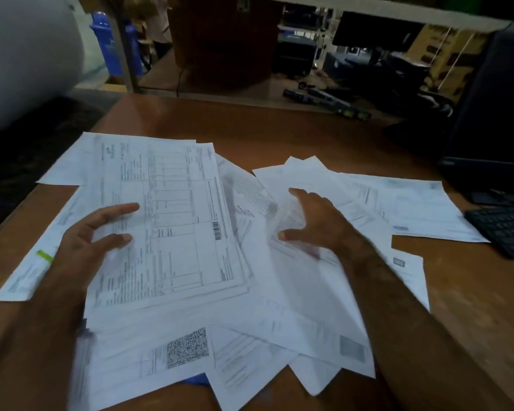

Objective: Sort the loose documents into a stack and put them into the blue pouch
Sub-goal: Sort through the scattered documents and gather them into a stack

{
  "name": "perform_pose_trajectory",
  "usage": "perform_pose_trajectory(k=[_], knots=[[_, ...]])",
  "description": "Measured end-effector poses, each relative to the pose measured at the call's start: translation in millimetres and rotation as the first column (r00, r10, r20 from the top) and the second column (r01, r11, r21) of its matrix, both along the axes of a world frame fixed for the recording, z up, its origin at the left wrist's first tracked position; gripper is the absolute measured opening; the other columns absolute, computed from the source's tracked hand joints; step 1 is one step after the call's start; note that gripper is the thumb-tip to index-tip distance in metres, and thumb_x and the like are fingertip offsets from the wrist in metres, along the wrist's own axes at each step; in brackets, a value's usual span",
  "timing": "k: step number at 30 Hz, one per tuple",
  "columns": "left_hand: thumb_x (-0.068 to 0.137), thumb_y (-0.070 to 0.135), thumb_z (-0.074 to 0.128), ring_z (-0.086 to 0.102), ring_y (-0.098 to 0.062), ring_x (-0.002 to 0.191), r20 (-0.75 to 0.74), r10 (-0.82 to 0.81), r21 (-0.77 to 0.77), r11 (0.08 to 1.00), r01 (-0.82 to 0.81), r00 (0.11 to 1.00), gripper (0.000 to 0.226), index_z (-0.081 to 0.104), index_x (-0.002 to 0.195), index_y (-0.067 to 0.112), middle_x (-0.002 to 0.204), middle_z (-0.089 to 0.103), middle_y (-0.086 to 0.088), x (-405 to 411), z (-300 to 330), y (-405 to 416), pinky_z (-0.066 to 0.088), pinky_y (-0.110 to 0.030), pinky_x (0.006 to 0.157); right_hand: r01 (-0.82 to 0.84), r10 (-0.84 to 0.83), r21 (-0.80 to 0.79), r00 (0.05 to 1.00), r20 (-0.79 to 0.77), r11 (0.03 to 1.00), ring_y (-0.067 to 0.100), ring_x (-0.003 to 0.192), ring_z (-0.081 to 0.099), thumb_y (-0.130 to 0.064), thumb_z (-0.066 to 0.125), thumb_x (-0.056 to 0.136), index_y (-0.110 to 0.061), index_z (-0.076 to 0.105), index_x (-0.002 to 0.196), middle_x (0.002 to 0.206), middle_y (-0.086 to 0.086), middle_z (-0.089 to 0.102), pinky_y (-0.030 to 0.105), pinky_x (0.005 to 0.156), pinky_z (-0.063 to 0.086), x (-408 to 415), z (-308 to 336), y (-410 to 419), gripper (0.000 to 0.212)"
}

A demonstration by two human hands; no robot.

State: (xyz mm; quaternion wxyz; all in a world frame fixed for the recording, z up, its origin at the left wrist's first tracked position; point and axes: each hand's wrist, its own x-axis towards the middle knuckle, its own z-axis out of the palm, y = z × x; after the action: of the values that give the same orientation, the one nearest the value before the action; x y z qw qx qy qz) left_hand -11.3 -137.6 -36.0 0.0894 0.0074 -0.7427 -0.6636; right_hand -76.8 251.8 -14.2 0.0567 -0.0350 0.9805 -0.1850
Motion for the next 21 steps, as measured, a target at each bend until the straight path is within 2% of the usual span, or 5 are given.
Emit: perform_pose_trajectory(k=[3,10,12,16,21], knots=[[0.090,-0.009,0.062,0.062,-0.019,0.125,0.025,-0.018,-0.001,1.000,0.018,1.000,0.046,0.072,0.124,0.020,0.136,0.066,0.006,-2,-3,-1,0.050,-0.044,0.102,0.022,-0.023,-0.054,1.000,-0.016,0.998,0.027,0.144,0.038,-0.058,0.081,0.077,-0.032,0.021,0.159,0.162,0.001,0.034,0.048,0.118,0.036,5,10,18,0.105],[0.091,-0.001,0.063,0.063,-0.015,0.122,0.065,-0.109,-0.126,0.985,0.117,0.992,0.048,0.070,0.127,0.031,0.139,0.064,0.008,-22,-26,-27,0.059,-0.026,0.089,-0.077,0.059,0.205,0.994,0.092,0.976,0.028,0.157,-0.010,-0.079,0.023,0.094,-0.036,-0.002,0.162,0.171,-0.002,-0.012,0.063,0.122,-0.002,62,-29,-13,0.084],[0.090,0.001,0.064,0.062,-0.016,0.124,0.072,-0.127,-0.153,0.979,0.136,0.989,0.050,0.069,0.128,0.032,0.138,0.065,0.008,-27,-31,-33,0.057,-0.016,0.087,-0.188,0.177,0.181,0.981,0.077,0.965,0.019,0.157,-0.015,-0.076,0.024,0.096,-0.041,-0.003,0.161,0.170,-0.006,-0.016,0.063,0.122,-0.006,64,-29,-11,0.079],[0.093,0.012,0.065,0.059,-0.023,0.128,0.100,-0.191,-0.231,0.950,0.210,0.976,0.052,0.060,0.138,0.037,0.137,0.063,0.010,-29,-31,-43,0.056,-0.033,0.098,-0.359,0.343,0.182,0.932,0.117,0.915,0.017,0.156,-0.018,-0.071,0.038,0.097,-0.051,0.007,0.159,0.170,-0.010,-0.016,0.063,0.117,-0.015,70,-11,-3,0.072],[0.097,0.006,0.061,0.054,-0.016,0.118,0.009,-0.104,-0.155,0.982,0.104,0.995,0.045,0.061,0.138,0.026,0.129,0.060,0.002,-12,-23,-18,0.049,-0.015,0.090,-0.095,0.066,0.186,0.986,0.153,0.978,0.032,0.156,-0.014,-0.081,0.030,0.091,-0.038,-0.003,0.161,0.171,-0.003,-0.014,0.070,0.117,-0.006,91,-11,-9,0.090]])
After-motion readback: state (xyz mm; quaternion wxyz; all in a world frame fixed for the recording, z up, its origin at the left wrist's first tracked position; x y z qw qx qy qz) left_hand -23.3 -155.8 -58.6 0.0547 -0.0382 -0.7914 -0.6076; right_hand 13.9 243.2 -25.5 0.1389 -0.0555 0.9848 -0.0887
